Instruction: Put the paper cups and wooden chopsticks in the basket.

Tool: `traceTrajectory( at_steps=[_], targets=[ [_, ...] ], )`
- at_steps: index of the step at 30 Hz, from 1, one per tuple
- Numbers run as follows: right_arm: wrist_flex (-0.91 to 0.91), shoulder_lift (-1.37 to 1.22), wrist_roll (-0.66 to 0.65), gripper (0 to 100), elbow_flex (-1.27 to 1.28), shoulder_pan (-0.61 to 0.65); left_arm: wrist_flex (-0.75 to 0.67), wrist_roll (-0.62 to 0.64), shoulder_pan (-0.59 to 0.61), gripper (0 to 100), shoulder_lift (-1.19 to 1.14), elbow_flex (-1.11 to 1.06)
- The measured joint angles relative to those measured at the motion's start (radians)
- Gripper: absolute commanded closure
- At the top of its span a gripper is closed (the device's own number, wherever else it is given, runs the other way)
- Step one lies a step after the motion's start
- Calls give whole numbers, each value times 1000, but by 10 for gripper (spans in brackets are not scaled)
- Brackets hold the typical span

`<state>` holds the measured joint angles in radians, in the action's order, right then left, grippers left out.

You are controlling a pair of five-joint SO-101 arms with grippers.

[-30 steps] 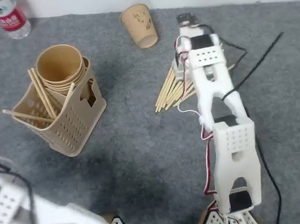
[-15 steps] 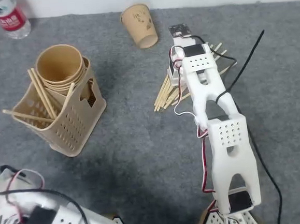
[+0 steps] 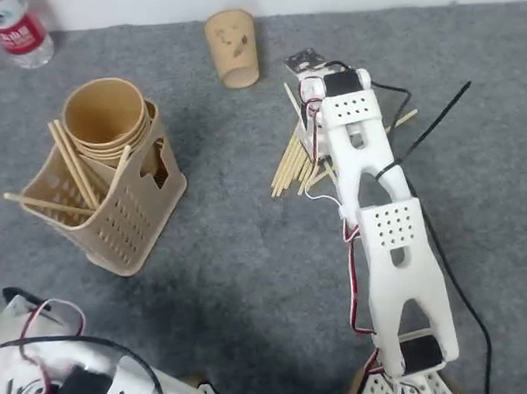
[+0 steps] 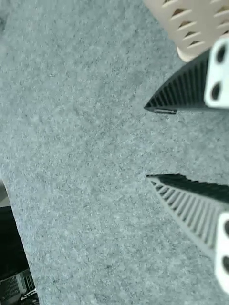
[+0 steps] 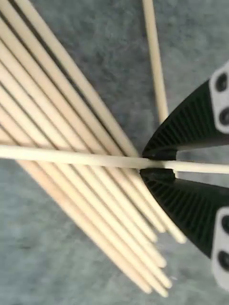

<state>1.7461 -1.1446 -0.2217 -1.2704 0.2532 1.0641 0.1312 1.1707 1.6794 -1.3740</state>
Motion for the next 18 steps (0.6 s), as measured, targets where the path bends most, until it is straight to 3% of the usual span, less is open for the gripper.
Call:
traceTrajectory(
  at_steps=[12,18],
  targets=[
    [11,301,0,991,-95,-11,0,0,0,808,0,-15],
    [11,574,-2,991,-106,173,0,5,0,808,0,-15]
  ],
)
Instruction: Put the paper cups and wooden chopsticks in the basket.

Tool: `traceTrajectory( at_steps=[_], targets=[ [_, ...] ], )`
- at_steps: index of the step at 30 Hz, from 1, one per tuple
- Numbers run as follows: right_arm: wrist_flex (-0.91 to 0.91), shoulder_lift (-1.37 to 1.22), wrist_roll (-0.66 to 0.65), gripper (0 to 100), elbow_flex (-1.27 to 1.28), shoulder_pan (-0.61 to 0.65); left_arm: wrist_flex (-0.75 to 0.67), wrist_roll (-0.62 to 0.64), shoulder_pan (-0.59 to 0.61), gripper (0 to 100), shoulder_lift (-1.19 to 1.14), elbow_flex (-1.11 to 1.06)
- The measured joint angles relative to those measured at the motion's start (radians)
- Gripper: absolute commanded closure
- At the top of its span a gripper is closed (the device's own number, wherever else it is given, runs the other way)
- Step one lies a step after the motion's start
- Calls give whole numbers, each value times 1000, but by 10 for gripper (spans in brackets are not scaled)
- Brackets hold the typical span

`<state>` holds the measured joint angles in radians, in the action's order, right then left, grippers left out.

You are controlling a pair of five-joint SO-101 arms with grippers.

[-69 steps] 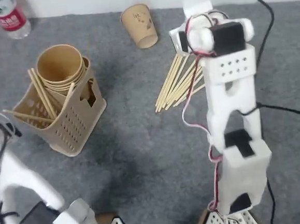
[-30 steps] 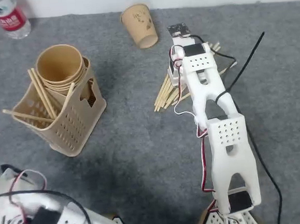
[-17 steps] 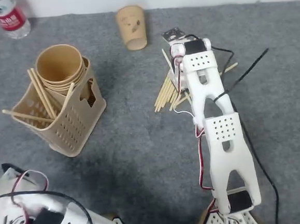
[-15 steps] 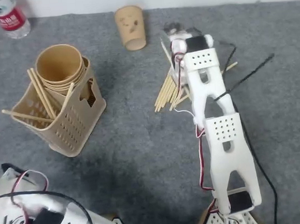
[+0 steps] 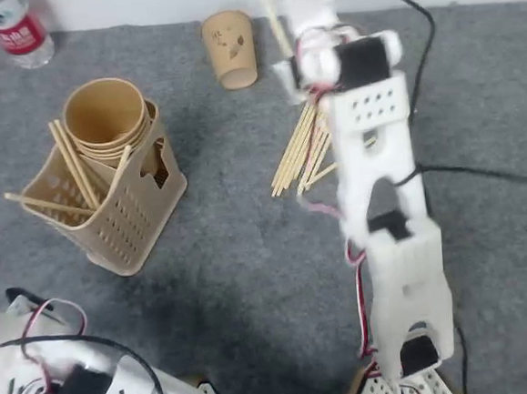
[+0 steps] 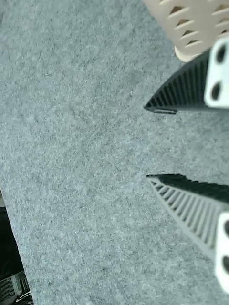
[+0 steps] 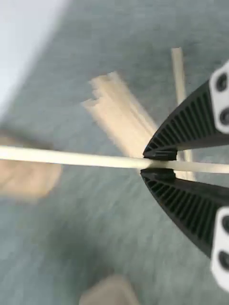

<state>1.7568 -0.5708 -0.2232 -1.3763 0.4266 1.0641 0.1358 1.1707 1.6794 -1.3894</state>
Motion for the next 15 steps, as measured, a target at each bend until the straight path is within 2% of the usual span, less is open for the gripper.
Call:
traceTrajectory(
  at_steps=[4,8,11,15],
  targets=[
    [0,138,-9,991,0,187,0,0,-3,808,0,-18],
    [-29,195,-100,992,-9,374,-12,0,-28,808,0,-49],
    [-103,198,-103,992,-12,454,-15,0,-34,808,0,-52],
    [-218,198,-37,992,-12,520,-15,38,-35,808,0,-52]
  ],
)
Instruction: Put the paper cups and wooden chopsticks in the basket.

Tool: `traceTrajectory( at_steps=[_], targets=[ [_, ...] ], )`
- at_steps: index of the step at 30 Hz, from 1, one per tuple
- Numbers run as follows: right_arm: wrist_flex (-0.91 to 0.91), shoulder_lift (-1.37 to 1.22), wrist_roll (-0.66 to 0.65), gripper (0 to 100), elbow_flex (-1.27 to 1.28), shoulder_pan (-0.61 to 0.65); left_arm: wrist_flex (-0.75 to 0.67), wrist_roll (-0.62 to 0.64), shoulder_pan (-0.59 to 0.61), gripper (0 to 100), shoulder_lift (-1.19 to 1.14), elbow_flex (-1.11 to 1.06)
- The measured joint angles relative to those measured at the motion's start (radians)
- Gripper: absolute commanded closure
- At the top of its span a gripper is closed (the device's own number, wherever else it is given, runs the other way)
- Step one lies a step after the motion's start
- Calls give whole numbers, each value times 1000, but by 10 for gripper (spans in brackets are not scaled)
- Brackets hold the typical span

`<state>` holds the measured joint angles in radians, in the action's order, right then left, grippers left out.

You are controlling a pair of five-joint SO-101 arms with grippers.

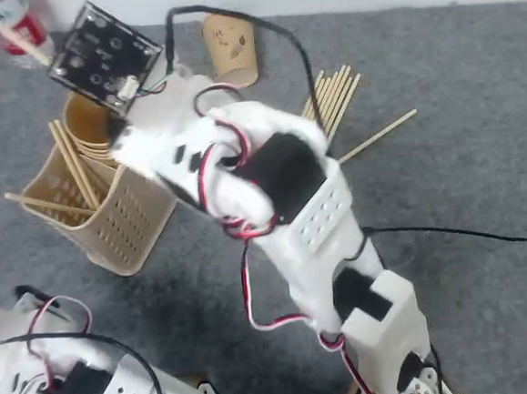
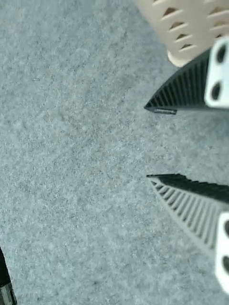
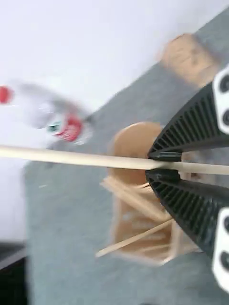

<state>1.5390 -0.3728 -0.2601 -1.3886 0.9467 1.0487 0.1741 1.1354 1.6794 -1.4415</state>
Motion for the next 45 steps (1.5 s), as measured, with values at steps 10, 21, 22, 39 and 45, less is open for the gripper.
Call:
traceTrajectory(
  at_steps=[10,21,22,39,45],
  targets=[
    [-232,-262,112,992,-49,101,-110,40,0,808,0,-83],
    [-365,-606,84,992,-242,127,-146,40,-77,808,0,-109],
    [-367,-617,84,992,-241,123,-146,40,-78,808,0,-109],
    [-155,-623,164,723,-242,103,-146,40,-81,808,0,-109],
    [-141,-612,164,783,-242,114,-146,40,-81,808,0,-109]
  ],
)
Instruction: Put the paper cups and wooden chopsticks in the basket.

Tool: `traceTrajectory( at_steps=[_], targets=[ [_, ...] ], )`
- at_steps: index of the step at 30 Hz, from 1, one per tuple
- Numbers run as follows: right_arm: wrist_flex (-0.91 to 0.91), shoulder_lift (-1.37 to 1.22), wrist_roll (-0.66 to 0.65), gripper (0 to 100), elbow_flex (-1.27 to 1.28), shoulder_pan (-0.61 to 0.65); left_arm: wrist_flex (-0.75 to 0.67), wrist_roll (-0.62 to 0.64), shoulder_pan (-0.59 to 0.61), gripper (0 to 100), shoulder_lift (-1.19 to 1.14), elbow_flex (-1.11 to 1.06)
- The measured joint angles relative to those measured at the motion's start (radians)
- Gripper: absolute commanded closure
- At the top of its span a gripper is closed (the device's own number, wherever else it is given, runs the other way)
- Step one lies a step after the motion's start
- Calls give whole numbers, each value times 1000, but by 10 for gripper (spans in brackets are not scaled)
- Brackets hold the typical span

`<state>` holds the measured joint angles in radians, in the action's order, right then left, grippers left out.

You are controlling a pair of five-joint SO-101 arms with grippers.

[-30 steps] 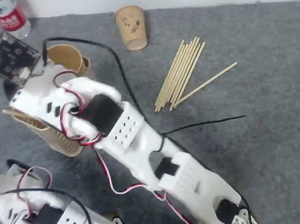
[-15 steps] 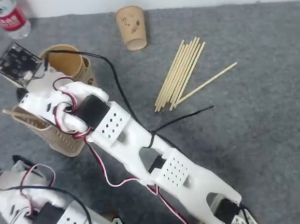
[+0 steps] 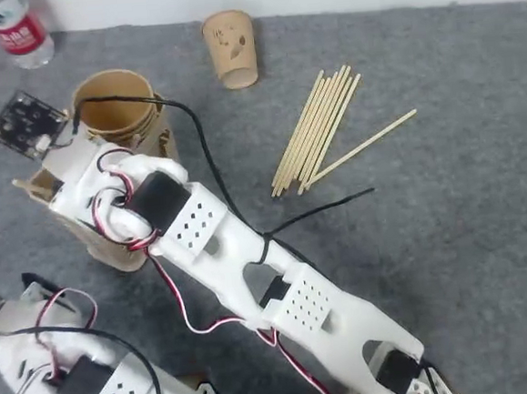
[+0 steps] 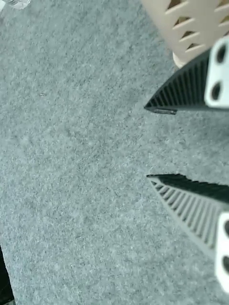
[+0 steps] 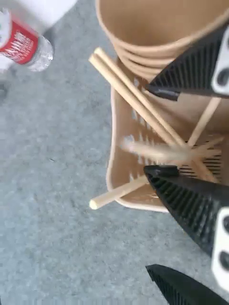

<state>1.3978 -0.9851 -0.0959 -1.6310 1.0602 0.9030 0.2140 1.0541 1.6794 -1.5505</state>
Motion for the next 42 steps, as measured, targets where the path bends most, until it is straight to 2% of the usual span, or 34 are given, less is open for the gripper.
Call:
traceTrajectory(
  at_steps=[6,12,17,20,25,32,34,38,42],
  targets=[
    [51,127,-2,797,0,-6,0,0,0,808,0,0],
    [215,382,-94,797,-2,-57,0,0,0,808,0,0],
    [350,574,-103,797,-5,-132,0,0,0,808,0,0],
    [359,683,-104,797,51,-216,0,0,0,808,0,-2],
    [361,921,-91,797,354,-387,0,0,0,808,0,-17],
    [358,1349,-87,797,861,-433,0,0,0,808,0,-17],
    [344,1441,-132,797,948,-434,0,0,0,808,0,-17],
    [236,1505,-239,797,1143,-482,0,0,-3,808,0,-17],
    [-6,1487,-305,797,1428,-615,0,0,-3,808,0,-17]
  ],
)
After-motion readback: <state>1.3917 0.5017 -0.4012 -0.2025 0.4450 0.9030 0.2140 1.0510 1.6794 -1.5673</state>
